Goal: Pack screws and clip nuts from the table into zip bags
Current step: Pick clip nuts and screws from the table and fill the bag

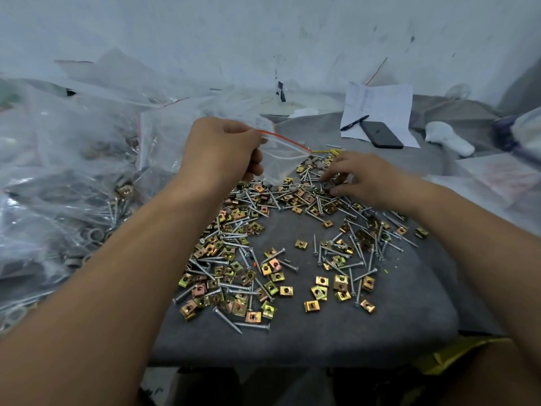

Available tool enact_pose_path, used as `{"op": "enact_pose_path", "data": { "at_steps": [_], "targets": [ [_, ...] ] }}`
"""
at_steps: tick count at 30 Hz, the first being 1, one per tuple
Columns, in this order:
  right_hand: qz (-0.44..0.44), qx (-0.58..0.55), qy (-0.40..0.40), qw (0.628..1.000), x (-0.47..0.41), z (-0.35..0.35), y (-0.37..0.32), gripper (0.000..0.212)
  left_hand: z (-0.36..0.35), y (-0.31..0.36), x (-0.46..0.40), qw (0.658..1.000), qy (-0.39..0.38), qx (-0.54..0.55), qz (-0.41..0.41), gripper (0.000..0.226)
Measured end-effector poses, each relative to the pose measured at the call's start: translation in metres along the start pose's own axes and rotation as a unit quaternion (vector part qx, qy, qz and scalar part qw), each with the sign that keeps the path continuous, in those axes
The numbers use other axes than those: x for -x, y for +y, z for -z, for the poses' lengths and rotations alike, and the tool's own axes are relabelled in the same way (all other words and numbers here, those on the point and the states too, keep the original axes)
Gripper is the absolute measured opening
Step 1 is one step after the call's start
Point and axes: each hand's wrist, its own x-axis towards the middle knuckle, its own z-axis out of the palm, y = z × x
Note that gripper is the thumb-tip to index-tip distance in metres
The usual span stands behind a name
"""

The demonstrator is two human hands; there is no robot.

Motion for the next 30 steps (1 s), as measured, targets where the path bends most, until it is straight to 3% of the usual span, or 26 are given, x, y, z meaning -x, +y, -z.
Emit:
{"op": "enact_pose_path", "data": {
  "at_steps": [8, 30],
  "targets": [
    [-0.028, 0.071, 0.005, 0.997, -0.007, -0.002, -0.012, 0.029, 0.0, -0.002, -0.001, 1.0, -0.003, -0.002, -0.002, 0.019],
    [-0.121, 0.079, 0.087, 0.986, -0.015, -0.012, -0.03, 0.021, 0.0, 0.0, 0.002, 1.0, -0.007, -0.002, 0.008, 0.019]
  ]
}}
